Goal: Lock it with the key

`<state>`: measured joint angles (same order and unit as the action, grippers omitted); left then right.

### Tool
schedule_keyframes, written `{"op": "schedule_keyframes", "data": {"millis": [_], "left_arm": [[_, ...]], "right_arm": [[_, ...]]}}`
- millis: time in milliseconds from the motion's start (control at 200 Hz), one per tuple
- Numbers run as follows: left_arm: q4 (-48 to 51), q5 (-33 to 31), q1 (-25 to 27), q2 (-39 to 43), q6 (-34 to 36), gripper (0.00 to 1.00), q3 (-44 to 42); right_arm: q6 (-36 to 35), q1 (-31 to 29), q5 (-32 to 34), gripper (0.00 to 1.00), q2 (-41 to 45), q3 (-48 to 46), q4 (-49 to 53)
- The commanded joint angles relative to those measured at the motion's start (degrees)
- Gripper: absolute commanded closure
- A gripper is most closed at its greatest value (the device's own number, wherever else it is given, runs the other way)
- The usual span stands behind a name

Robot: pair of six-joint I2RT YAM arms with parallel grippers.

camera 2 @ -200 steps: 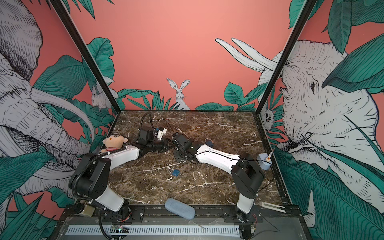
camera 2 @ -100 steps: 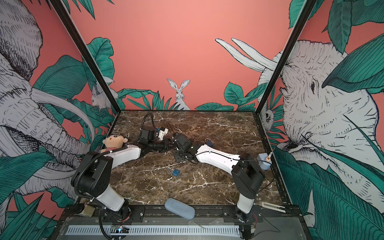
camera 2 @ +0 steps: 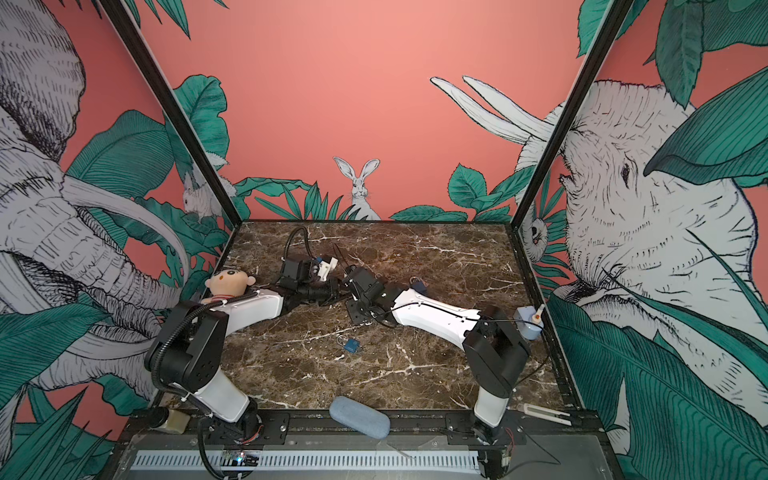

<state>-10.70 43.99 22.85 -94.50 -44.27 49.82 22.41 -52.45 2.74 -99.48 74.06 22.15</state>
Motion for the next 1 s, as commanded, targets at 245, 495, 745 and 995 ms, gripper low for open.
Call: {"op": "schedule_keyframes", "data": {"millis": [245,495,745,995], "left_arm": [[-1.21,0.71,0.35,-0.21,-0.42,1.00,1.51],[-6.44,0.93,0.36,0.66,-4.04,1.00,0.35],[-14.83,-2.52,0.40,4.27,-10.12,1.00,0.02],[-13.99,-8.20,0.87,8.63,-13.55,1.00,2.27]], "right_arm": [[-0.80,-0.31,0.31,0.93,2.98,0.30,-0.98],[-0.86,-0.24,0.40,0.89,4.20,-1.02,-1.62],[2.99,5.33,-10.80,0.52,11.28,-8.42,-8.81],[1.05,13.69,-17.78,0.48,24.84,-20.57,-20.36]]}}
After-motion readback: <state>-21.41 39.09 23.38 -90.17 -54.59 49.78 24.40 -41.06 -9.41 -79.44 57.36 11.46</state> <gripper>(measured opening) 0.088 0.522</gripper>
